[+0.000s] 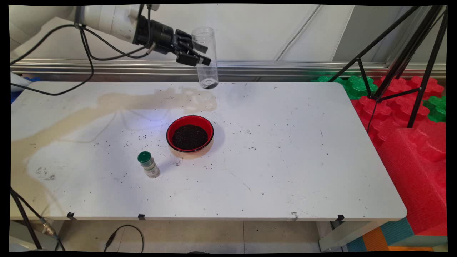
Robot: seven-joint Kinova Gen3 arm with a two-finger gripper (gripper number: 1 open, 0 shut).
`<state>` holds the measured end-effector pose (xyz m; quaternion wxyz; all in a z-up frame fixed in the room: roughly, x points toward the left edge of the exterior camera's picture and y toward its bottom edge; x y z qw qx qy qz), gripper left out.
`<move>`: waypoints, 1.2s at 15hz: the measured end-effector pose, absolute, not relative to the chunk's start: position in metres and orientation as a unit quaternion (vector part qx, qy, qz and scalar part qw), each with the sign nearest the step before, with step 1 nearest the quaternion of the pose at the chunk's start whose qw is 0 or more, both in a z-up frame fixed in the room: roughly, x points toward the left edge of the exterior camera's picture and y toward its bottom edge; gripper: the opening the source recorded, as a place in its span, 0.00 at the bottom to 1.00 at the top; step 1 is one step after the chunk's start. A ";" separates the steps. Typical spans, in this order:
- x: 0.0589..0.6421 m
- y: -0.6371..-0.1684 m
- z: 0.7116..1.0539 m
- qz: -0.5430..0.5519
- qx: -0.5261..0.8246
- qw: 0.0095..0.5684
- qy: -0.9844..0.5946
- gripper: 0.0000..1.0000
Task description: Place the picked object on the table
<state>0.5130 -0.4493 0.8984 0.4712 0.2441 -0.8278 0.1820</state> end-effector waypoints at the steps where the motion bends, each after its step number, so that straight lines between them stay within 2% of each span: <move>1: 0.513 -0.452 0.892 0.179 0.249 0.470 -0.828 0.00; 9: 0.510 -0.469 0.848 0.167 0.262 0.459 -0.832 0.00; 18: 0.503 -0.476 0.815 0.160 0.256 0.445 -0.843 0.00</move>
